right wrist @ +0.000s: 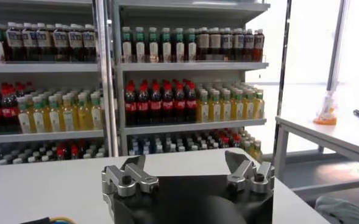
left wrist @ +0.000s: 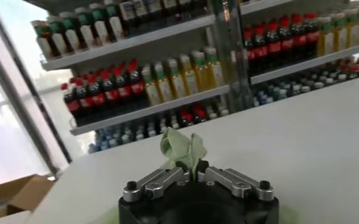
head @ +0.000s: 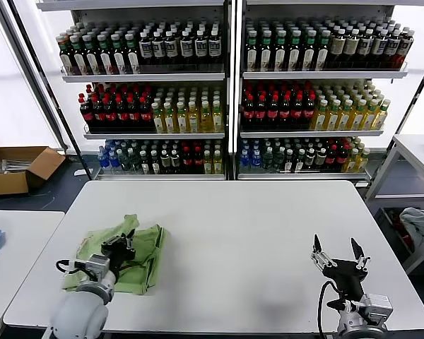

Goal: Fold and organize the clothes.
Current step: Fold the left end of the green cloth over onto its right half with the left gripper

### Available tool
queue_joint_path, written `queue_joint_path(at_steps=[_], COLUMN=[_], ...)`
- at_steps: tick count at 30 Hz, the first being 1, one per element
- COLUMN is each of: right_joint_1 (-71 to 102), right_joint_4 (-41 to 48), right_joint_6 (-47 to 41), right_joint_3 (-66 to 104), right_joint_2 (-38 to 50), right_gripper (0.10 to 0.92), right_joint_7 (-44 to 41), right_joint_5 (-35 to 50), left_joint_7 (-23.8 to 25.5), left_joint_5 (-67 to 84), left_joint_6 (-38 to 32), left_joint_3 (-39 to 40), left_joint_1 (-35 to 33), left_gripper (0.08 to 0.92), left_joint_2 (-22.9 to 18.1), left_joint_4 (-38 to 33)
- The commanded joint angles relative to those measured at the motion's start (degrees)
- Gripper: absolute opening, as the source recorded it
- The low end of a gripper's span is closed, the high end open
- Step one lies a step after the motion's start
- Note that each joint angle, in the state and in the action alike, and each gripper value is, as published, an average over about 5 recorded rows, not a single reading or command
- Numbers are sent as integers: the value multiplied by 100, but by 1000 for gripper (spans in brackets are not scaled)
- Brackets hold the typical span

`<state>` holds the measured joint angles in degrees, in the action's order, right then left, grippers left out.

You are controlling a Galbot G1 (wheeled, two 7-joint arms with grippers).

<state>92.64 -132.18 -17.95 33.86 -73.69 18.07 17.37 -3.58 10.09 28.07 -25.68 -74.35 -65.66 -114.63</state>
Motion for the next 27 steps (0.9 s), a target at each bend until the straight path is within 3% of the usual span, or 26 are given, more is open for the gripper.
queue_joint_path(at_steps=[1,8,11,19,23,27], right_joint_1=[132,103,91,-12,-75,-130], right_joint_4=[18,123,158,221,267,345], right_joint_6=[40,75,88,93,90,97], right_joint_3=[37,-70,-99,-129,-159,-243], right_joint_2=[-28,-25,-22,18,41,38], right_gripper=[823,823,823,823,823,823], right_joint_7=[-5,-20,-24,-24,-14,-9], right_joint_5=[-42,-86,-93,-66,-53,-57], left_joint_7=[134,173,123,0,11,-192], left_joint_5=[-517,-679,-556,415,1999,3175], left_joint_6=[-44,-358,-556,-837,-669,-604], left_joint_3=[771,888,911,1093,1064,484], left_joint_1=[139,127,105,-301,-442,-225], left_gripper=[115,115,156,387,500,613], left_joint_2=[-497,-821,-909,-1083,-1134,-1052], left_joint_4=[448,818,868,370,-326,-1221])
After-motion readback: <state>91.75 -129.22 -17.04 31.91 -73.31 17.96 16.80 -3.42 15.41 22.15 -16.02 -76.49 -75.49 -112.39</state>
